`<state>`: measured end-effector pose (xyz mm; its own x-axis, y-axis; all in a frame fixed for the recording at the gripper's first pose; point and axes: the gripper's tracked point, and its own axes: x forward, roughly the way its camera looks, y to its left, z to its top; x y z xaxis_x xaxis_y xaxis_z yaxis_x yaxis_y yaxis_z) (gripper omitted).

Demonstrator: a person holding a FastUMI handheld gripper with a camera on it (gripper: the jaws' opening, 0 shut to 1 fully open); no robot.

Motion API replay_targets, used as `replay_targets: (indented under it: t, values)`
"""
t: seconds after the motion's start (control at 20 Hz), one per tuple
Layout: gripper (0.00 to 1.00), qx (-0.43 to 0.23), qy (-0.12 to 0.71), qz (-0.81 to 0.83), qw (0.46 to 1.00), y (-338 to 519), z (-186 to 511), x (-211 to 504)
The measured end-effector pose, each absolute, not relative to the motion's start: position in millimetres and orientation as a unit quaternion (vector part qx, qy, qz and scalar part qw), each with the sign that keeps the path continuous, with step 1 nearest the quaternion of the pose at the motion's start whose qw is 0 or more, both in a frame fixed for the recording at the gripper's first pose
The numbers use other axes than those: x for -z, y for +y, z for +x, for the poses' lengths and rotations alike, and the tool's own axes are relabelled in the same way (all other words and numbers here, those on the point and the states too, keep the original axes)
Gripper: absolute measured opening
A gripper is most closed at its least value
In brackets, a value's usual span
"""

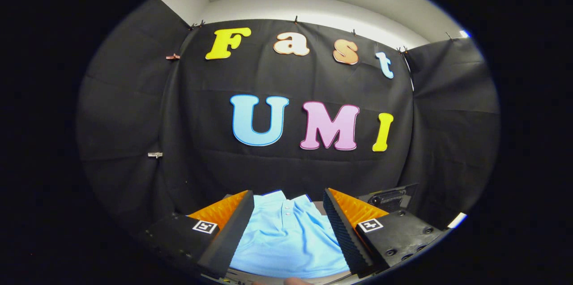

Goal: Put the clothes into the washing machine and then close the washing machine lid.

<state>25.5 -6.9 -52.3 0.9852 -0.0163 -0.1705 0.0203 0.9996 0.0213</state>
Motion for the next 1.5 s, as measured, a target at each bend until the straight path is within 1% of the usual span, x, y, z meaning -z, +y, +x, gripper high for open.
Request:
replay_targets:
  t: [0.15,0.35,0.5,0.65,0.7,0.85,1.05,1.1,1.15,1.3,1.35,1.4,1.5]
  values:
    - [0.98,-0.014,0.131,0.008,0.991,1.7,38.2,71.6]
    - [0.98,-0.001,0.165,0.011,0.986,-9.5,60.4,86.6]
    - [0.98,0.005,0.212,0.017,0.977,-15.0,81.7,111.2]
    - [0.98,-0.019,0.302,0.03,0.953,-11.1,87.8,163.1]
    - [0.98,-0.014,0.322,0.029,0.946,-14.7,92.2,174.7]
    - [0.96,-0.001,0.353,0.035,0.935,-20.3,110.9,190.9]
    - [0.94,-0.019,0.413,0.023,0.91,-14.7,113.1,225.6]
    - [0.94,-0.035,0.425,0.015,0.905,-11.4,106.8,232.0]
    - [0.96,-0.038,0.41,0.018,0.911,-11.3,114.3,231.2]
    - [0.95,-0.049,0.409,0.037,0.91,-14.8,109.0,232.8]
    - [0.91,-0.056,0.406,0.036,0.911,-15.2,108.2,230.9]
    - [0.9,-0.066,0.402,0.031,0.913,-14.5,110.7,230.8]
    - [0.74,-0.081,0.396,0.026,0.914,-14.1,112.9,231.4]
